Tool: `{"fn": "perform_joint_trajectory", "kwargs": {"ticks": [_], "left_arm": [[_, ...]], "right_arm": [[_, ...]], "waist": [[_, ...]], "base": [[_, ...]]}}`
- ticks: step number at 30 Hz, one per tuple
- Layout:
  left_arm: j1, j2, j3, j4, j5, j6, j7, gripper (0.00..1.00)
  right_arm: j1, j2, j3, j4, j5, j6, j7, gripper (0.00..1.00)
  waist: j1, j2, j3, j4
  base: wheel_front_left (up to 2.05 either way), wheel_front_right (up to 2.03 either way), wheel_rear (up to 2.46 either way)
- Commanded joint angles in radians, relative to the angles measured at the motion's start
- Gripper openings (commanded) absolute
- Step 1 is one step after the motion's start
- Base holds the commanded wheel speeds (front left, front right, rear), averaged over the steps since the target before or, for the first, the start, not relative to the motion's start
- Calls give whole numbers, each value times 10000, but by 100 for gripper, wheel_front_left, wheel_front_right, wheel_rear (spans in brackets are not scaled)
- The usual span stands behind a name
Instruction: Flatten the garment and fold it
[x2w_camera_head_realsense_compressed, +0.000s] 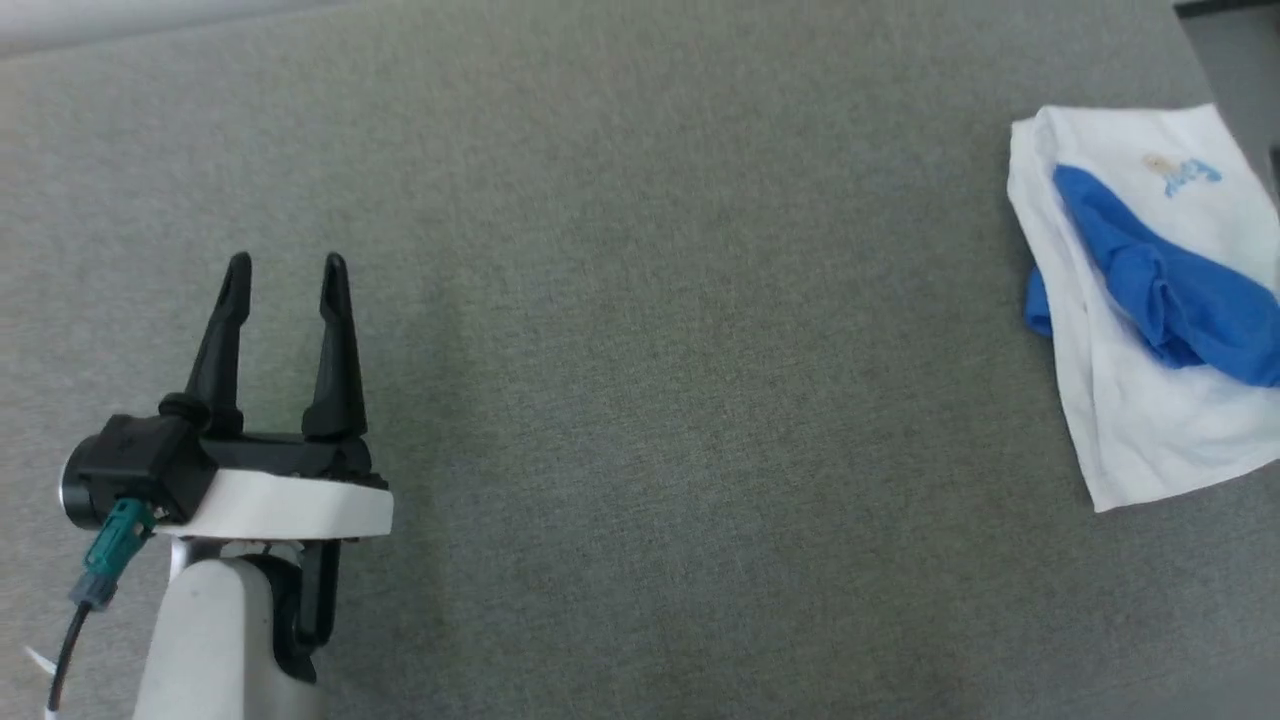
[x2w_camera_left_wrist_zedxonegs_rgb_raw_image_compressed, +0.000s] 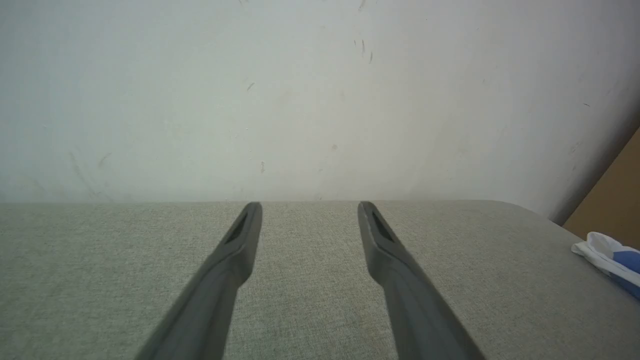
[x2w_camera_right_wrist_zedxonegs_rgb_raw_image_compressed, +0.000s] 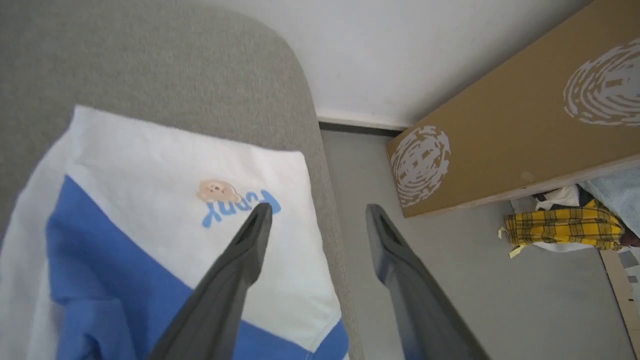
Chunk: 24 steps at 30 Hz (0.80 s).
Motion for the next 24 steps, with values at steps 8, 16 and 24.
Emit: {"fn": "perform_joint_trajectory", "kwargs": {"ticks": [8,16,24], "left_arm": [[587,-229,117,326,-197,256,-119,100],[981,-367,169,544,-272,617,-127,100],[1051,-435,-63,757,-214,809,-129,100]], "right_arm": [[412,1671,-1176,-2305,239,-21,-2114,100],[2283,3129,-1131,-5511,826,-21,-3192,100],[4476,4387,-1852,-6788,1176,-21,-4277,100]], "waist": [[1,0,-1966,532],[1,0,-3027,1321],[1,0,-3807,2180]], "base": [[0,0,0],[0,0,0],[0,0,0]]}}
